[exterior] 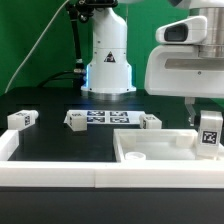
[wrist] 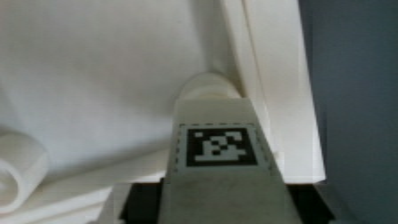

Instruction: Assemble one leg

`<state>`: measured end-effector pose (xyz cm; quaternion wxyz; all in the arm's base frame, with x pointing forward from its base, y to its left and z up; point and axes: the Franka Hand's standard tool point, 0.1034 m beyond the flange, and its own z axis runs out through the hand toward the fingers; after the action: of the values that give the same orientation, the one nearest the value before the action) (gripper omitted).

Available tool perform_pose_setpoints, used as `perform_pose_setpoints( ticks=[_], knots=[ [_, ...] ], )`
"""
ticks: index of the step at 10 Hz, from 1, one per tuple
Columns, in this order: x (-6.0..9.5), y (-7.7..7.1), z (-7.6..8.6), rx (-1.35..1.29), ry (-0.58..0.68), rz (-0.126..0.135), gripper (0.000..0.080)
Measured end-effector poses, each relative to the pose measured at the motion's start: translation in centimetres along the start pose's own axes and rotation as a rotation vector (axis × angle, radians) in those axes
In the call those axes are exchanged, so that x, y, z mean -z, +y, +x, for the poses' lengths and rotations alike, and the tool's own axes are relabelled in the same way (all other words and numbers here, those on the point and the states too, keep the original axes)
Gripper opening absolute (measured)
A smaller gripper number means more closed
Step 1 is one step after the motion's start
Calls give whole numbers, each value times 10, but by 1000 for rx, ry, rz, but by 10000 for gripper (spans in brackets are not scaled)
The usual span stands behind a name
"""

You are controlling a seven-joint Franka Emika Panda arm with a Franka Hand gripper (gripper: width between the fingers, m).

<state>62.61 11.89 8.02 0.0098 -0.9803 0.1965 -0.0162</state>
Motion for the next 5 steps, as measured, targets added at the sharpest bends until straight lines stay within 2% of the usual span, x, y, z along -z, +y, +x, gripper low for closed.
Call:
perform_pose_setpoints(
  ticks=[3,5],
  knots=[
    [0,1,0,-331,-2,0,291],
    [0,2,1,-569,-12,11,292]
  ],
)
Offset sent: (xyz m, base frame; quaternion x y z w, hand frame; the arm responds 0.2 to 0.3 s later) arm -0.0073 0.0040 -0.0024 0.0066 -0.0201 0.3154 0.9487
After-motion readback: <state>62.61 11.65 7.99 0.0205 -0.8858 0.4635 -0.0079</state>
